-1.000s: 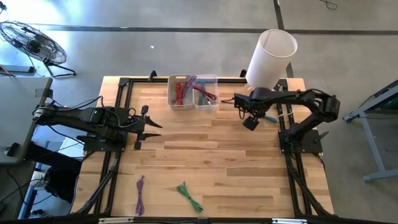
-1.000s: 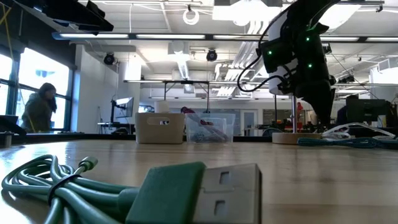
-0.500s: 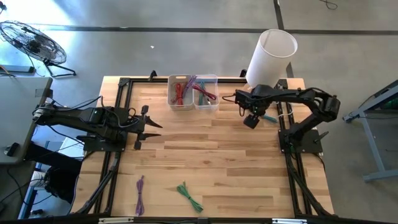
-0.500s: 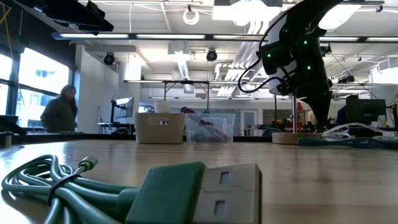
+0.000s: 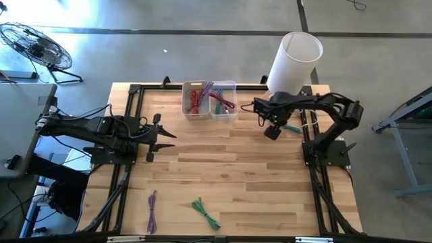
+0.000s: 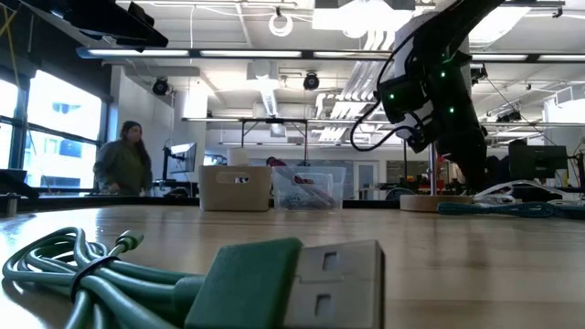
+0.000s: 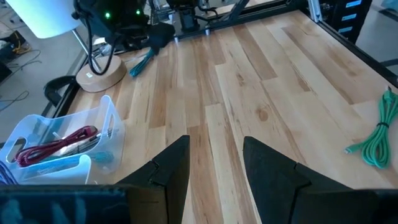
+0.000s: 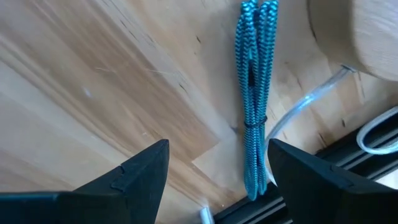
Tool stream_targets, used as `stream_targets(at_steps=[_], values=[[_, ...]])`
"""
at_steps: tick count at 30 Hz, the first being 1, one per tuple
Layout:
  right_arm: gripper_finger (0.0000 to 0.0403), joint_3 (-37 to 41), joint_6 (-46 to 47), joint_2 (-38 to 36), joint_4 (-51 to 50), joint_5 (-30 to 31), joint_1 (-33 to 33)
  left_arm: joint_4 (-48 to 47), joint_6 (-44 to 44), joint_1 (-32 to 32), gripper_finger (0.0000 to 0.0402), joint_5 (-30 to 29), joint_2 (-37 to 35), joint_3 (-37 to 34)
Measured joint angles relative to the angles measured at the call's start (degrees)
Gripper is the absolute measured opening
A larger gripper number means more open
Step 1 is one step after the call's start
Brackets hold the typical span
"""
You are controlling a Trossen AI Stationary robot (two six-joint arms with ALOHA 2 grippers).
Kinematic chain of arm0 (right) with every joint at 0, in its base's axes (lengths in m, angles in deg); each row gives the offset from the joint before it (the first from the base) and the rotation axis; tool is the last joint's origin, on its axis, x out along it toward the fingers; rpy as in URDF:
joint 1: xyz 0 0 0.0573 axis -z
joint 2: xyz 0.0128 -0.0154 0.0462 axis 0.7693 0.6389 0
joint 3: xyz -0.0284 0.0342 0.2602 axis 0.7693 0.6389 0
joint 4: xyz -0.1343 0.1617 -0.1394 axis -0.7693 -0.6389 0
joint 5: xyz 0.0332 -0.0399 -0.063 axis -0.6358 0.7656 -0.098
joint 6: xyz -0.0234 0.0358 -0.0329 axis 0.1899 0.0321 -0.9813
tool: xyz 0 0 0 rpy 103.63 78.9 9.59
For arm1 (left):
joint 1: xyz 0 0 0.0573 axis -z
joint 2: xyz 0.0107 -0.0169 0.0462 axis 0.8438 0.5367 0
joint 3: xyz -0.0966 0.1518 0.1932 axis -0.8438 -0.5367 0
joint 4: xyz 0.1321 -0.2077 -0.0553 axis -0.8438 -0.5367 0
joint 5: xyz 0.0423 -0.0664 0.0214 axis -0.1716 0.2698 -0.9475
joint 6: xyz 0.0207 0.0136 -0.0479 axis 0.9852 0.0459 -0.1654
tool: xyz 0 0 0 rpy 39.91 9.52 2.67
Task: Pick & Place USB Port
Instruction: Put the blue and white USB cable into the white transparent bin
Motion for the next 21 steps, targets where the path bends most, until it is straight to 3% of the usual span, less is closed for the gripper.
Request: stream_targets(at_steps=[10, 21], values=[[0.0266, 0.0, -1.9, 3.3, 4.2, -2.0, 1.0, 0.0, -1.3, 0.0, 0.0146, -0.1, 0.0, 0.0], [0.0266, 0.0, -3.8, 3.5, 4.3, 0.1, 4.1, 0.0, -1.4, 0.0, 0.0146, -0.1, 0.0, 0.0]])
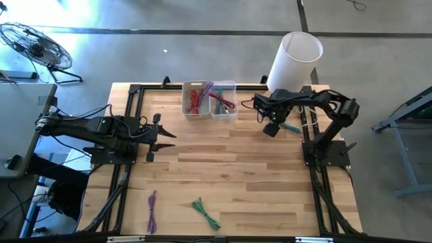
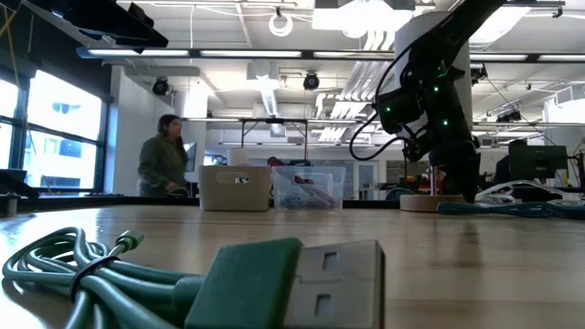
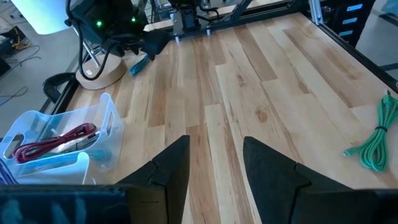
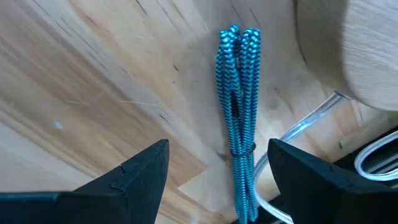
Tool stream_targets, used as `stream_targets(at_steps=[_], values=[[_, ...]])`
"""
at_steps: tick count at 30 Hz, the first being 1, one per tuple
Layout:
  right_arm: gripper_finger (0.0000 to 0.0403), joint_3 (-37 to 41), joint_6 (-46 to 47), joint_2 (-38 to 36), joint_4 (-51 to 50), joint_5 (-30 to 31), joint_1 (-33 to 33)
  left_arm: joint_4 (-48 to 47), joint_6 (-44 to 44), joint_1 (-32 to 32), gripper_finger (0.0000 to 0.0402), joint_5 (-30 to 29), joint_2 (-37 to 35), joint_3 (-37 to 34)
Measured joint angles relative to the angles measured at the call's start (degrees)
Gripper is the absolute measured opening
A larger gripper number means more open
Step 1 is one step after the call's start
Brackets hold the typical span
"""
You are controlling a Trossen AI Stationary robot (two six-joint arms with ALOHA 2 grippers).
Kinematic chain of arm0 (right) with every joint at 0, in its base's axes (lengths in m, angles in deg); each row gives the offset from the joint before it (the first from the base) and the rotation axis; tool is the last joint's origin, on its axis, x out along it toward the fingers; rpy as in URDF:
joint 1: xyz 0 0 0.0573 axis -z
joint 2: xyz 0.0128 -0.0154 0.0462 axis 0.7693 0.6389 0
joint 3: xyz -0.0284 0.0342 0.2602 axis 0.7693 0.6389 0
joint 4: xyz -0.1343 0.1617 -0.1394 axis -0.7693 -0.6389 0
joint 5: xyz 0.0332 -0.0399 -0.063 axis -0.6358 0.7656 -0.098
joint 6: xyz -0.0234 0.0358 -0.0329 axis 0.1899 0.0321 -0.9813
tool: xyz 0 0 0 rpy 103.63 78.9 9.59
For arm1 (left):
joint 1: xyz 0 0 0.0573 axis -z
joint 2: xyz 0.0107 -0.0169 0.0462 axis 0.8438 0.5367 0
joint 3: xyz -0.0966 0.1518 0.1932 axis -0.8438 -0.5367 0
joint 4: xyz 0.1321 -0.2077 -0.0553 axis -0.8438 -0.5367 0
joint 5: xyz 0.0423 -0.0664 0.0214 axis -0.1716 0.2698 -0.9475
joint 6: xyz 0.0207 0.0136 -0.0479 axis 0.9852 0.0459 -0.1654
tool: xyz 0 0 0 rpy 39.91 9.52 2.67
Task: Pick & Place USB Port
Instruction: Put the blue and white USB cable into the white transparent bin
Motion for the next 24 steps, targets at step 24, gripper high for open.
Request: stream_targets(at_steps=[24], values=[[0.0265, 0.0, -4.0, 3.0, 1.3, -2.7, 3.7, 0.0, 0.0, 0.0, 0.0146, -1.7, 0.0, 0.0]])
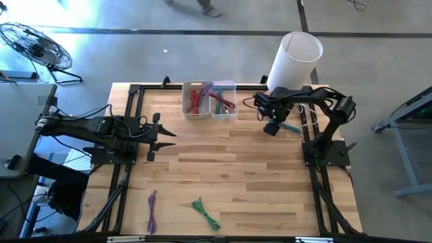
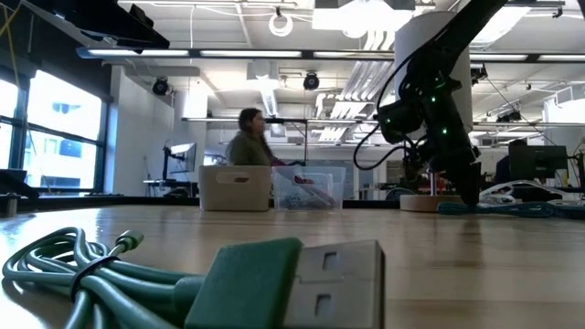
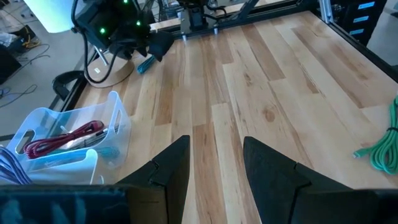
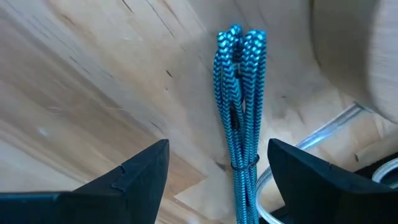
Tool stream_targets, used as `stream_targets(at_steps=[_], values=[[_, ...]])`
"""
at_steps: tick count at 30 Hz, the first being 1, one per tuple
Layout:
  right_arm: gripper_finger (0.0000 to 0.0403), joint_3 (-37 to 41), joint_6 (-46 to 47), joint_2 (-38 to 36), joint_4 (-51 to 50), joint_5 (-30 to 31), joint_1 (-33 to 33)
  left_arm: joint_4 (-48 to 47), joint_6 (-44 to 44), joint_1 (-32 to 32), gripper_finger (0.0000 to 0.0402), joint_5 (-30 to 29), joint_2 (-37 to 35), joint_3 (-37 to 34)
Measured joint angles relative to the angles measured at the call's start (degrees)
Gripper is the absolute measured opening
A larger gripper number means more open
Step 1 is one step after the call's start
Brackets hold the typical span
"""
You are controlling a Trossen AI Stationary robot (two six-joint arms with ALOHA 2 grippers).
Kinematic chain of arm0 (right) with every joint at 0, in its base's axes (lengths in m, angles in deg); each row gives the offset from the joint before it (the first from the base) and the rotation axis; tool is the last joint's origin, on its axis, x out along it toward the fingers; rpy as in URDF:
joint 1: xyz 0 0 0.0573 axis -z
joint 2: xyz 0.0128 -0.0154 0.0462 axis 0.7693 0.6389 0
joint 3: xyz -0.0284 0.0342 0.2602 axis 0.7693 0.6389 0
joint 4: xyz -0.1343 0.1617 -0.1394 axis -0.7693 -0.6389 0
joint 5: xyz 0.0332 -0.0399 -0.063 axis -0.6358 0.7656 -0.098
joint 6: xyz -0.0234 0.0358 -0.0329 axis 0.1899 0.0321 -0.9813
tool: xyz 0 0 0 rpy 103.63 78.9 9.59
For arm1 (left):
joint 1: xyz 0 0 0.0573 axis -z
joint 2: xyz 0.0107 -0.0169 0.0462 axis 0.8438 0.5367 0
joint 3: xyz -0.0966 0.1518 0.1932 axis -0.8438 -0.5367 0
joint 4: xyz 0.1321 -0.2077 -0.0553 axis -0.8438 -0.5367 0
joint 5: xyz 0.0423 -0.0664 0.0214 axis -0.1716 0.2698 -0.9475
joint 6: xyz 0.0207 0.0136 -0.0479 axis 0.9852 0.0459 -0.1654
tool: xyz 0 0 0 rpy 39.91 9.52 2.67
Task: Pick & Place USB Port
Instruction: Put the blue and white USB cable into the white transparent bin
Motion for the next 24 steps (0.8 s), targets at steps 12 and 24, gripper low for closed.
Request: stream_targets(at_steps=[12, 24], values=[[0.023, -0.3, -0.2, 5.2, 1.6, -2.9, 0.0, 0.0, 0.0, 0.0, 0.0146, 0.0, 0.0, 0.0], [0.0024, -0.2, 0.6, 5.3, 1.1, -4.7, -1.3, 0.0, 0.0, 0.0, 0.0146, 0.0, 0.0, 0.0]])
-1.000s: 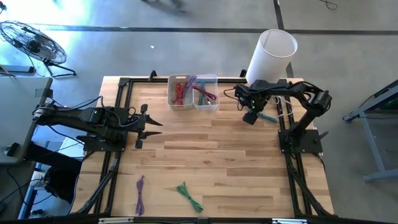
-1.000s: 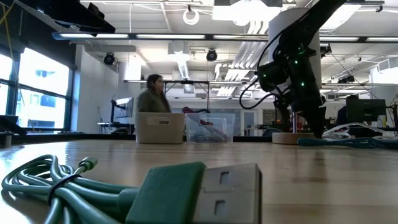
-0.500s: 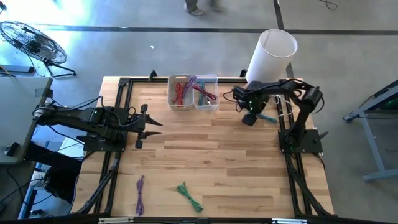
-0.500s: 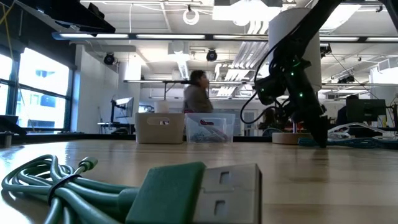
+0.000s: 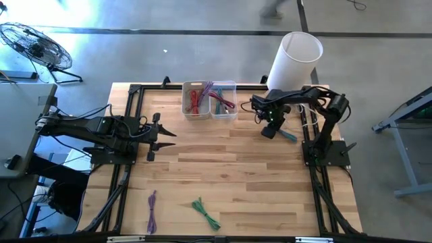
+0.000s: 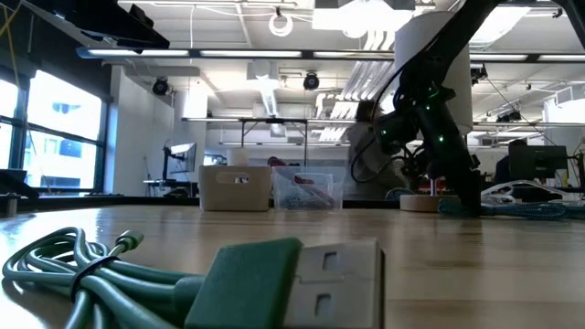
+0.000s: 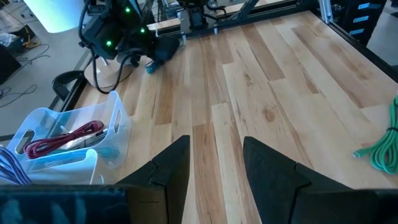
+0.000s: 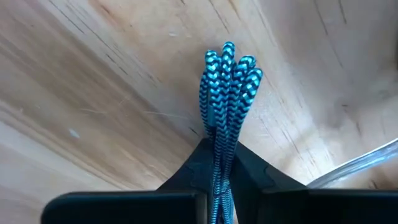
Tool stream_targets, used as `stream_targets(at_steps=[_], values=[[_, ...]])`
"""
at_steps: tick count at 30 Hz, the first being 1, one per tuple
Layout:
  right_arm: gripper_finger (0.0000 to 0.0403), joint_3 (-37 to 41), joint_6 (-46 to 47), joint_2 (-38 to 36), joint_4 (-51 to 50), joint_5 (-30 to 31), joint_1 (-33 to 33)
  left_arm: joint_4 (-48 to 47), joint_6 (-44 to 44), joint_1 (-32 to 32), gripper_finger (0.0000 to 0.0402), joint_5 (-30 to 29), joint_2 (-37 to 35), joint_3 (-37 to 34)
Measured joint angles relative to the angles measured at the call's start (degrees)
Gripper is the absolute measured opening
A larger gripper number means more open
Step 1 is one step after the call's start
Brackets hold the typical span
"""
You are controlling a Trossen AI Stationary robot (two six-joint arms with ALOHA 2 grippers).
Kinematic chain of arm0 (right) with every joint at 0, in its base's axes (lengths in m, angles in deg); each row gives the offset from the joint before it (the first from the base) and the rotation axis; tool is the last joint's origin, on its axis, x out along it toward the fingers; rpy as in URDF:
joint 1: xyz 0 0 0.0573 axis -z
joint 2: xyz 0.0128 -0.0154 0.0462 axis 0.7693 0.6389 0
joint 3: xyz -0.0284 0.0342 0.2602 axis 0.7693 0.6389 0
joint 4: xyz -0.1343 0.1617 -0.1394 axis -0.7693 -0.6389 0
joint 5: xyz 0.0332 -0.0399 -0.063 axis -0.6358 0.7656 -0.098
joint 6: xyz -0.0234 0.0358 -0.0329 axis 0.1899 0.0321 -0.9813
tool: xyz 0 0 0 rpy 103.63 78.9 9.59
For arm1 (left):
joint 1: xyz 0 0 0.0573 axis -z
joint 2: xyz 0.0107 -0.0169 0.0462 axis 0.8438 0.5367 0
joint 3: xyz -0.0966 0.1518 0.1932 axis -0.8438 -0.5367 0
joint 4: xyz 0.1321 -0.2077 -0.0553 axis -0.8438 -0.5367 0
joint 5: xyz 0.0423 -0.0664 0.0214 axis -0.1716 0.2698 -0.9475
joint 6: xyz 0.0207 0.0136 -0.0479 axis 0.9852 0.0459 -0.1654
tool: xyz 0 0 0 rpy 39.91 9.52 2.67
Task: Pick & Place USB Port
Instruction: Put the blue and white USB cable into the white transparent bin
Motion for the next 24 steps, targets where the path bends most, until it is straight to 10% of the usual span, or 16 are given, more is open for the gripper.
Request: stream_targets(at_steps=[10, 24], values=[[0.0016, 0.5, 6.0, -3.3, -2.2, -0.5, -10.3, 0.1, 0.0, 0.0, 0.0146, 0.0, 0.0, 0.0], [0.0015, 0.2, 32.6, -28.3, 10.4, -2.1, -29.6, 0.6, 0.3, 0.0, 0.0146, -0.3, 0.0, 0.0]])
